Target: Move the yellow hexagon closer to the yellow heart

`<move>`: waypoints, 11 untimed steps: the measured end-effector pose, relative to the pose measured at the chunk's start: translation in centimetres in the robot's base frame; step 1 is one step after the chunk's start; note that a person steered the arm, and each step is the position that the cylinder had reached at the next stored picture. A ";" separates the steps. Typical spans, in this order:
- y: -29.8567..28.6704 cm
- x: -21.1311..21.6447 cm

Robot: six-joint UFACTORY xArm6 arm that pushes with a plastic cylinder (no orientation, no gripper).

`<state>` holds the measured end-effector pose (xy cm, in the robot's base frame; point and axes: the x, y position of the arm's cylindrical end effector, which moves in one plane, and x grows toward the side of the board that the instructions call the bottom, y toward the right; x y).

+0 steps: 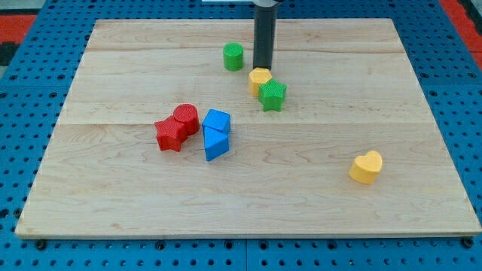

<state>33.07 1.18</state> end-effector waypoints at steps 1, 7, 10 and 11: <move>-2.3 -0.5; -2.0 0.8; 11.0 0.4; 10.7 6.7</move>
<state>39.77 11.84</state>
